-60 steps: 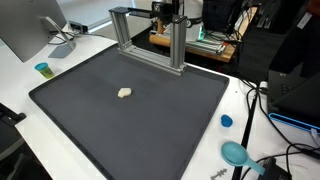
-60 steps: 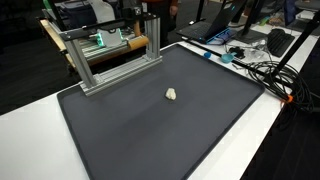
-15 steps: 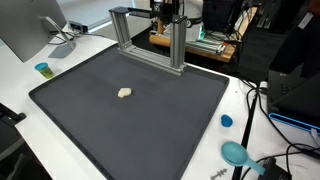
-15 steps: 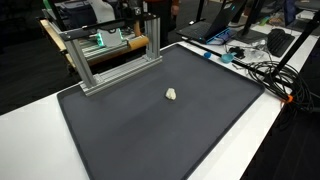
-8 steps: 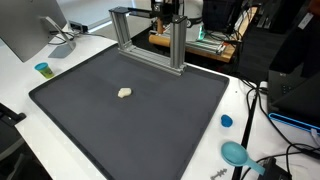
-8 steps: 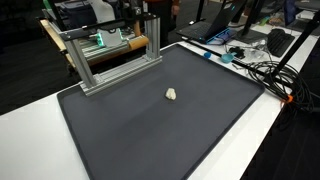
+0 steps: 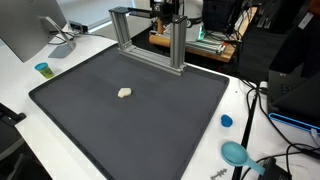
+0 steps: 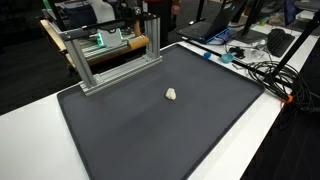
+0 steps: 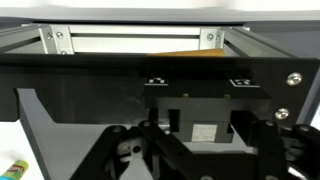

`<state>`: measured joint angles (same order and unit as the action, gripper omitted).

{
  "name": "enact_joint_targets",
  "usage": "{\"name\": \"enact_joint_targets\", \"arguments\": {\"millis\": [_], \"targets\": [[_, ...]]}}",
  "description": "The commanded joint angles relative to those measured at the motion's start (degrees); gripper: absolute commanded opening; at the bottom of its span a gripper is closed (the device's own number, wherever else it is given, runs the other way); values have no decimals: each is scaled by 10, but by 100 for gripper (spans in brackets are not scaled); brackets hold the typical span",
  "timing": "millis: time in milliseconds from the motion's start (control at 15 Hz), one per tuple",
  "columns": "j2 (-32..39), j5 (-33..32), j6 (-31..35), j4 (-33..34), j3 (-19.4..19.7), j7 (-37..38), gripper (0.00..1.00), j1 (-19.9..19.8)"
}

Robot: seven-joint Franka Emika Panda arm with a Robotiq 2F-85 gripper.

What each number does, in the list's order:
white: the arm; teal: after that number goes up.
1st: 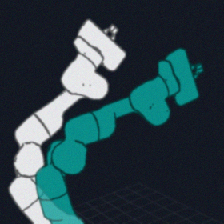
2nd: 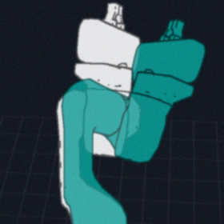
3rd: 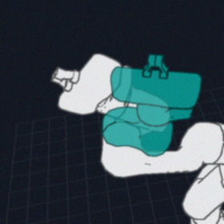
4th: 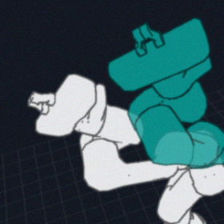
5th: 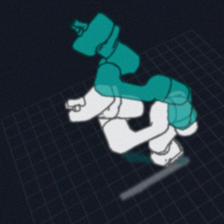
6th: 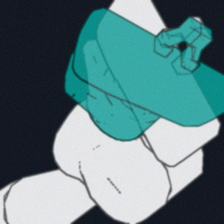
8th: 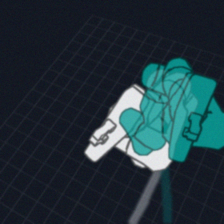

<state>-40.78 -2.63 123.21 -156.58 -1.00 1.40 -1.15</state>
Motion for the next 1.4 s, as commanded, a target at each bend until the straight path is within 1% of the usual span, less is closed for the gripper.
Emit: {"name": "enact_joint_targets", "arguments": {"millis": [0, 67, 200, 400, 533, 667, 733, 800, 867, 933, 1000, 1067, 1133, 1267, 1333], "targets": [[-22, 3, -15, -10, 7, -1, 48, -2], [-25, 5, -16, -11, 6, 0, 46, 0], [-28, 4, -18, -12, 7, 2, 50, -1], [-30, 2, -18, -14, 8, 3, 51, -4], [-31, 3, -19, -14, 11, -1, 64, -3], [-32, 7, -16, -16, 17, -8, 71, 0], [-34, 9, -13, -19, 21, -11, 72, -1], [-33, 9, -13, -17, 23, -11, 65, -2], [-33, 12, -13, -15, 25, -11, 62, -1], [-35, 17, -13, -16, 26, -11, 55, 1], [-32, 18, -13, -8, 27, -11, 59, 1], [-35, 22, -9, -9, 28, -11, 57, 2], [-35, 18, -4, -9, 25, -6, 58, 0], [-37, 17, 2, -11, 22, -1, 56, -2], [-36, 15, 1, -10, 20, 4, 49, -4]]}}
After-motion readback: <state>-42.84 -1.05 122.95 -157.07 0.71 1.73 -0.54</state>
